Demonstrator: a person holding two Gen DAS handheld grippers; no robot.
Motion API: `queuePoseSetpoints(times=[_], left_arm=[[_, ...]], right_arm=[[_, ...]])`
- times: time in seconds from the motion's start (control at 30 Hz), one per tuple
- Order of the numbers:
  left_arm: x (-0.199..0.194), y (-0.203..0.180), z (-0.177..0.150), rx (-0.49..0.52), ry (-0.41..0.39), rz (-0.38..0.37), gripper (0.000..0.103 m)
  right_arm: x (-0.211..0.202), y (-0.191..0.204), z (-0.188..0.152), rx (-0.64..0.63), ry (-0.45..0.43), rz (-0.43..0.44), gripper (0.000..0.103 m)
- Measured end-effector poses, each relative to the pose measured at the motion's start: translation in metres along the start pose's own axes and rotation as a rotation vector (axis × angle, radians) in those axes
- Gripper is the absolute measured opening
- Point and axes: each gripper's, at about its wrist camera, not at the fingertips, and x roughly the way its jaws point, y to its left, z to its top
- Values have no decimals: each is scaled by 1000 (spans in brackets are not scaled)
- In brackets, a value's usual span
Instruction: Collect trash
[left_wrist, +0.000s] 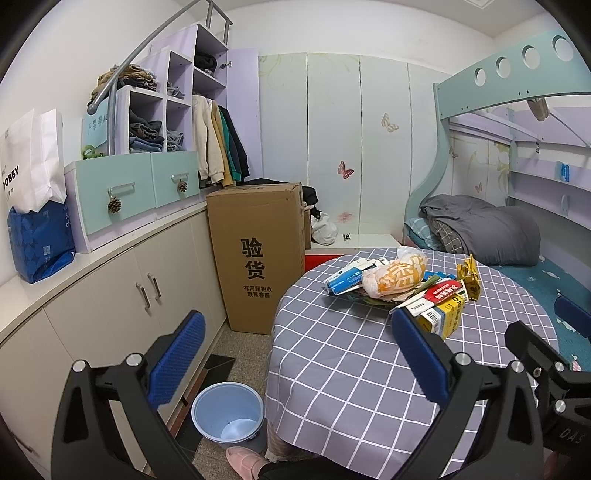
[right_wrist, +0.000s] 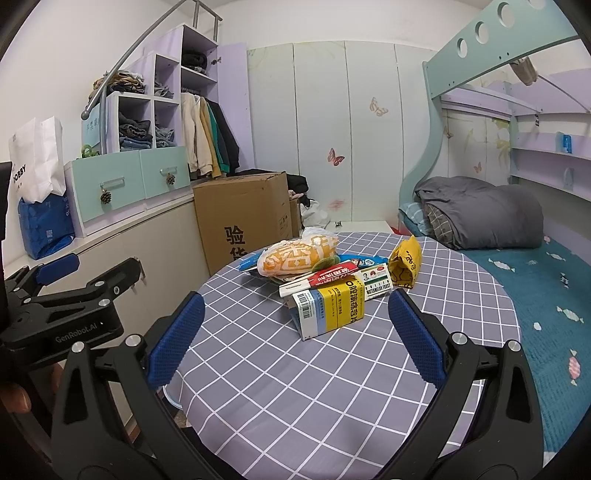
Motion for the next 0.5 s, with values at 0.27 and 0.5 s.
queuePoseSetpoints(times=[0.27, 0.5], left_arm=[[0, 0, 0, 3, 0, 0, 99], [3, 0, -1, 2, 3, 1, 99]], right_arm=[[0, 1, -1, 1, -1, 2, 97], [0, 2, -2, 4, 2, 6, 97]])
